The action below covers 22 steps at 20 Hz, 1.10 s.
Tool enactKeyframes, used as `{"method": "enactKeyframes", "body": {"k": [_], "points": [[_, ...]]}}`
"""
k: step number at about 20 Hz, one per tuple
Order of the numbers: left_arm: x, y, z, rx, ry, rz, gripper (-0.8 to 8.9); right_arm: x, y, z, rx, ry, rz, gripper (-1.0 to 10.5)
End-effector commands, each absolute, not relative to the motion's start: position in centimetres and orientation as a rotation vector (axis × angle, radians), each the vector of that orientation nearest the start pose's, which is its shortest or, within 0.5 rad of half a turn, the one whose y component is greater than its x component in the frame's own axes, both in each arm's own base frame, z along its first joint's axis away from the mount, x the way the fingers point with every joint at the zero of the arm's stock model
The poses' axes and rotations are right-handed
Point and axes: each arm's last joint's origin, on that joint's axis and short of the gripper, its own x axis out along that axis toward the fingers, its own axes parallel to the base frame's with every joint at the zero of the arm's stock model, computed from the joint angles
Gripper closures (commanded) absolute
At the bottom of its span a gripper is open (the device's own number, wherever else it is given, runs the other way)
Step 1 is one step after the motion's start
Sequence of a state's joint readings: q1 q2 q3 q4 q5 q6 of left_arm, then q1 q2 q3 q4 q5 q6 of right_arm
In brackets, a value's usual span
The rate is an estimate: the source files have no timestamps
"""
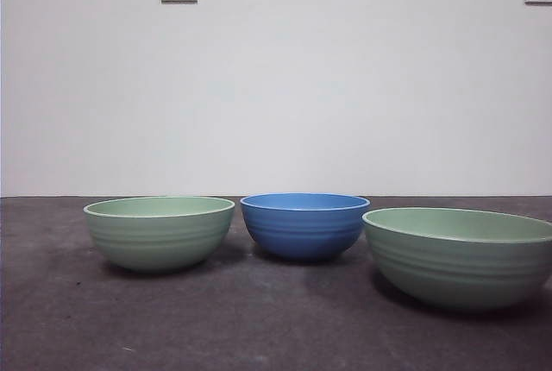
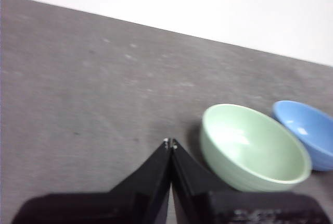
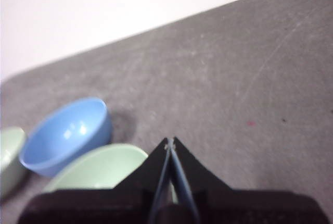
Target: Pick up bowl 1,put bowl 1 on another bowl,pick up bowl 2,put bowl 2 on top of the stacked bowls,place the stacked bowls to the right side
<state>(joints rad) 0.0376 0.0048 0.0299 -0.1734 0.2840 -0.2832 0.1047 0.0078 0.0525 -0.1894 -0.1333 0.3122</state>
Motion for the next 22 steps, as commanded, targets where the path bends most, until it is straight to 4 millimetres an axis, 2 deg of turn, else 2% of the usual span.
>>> {"method": "enactKeyframes", "body": {"k": [1, 4, 8, 16, 22], "points": [[9.1, -0.6, 17.2, -0.366, 0.152, -0.271, 8.2, 8.9, 1.4, 18.5, 0.367, 0.124, 0.246, 9.6], [8.7, -0.7, 18.7, -0.365, 0.15, -0.297, 8.2, 8.7, 1.4, 20.5, 0.366, 0.116, 0.25, 9.6], [8.1, -0.7, 21.0, -0.365, 0.174, -0.312, 8.2, 8.5, 1.4, 23.1, 0.357, 0.189, 0.24, 9.6], [7.4, -1.1, 26.2, -0.29, 0.282, -0.434, 8.2, 8.6, 1.8, 29.0, 0.213, 0.431, 0.37, 9.6], [7.6, -1.3, 29.4, -0.206, 0.413, -0.533, 8.2, 8.6, 1.9, 32.7, 0.102, 0.62, 0.426, 9.6]]}}
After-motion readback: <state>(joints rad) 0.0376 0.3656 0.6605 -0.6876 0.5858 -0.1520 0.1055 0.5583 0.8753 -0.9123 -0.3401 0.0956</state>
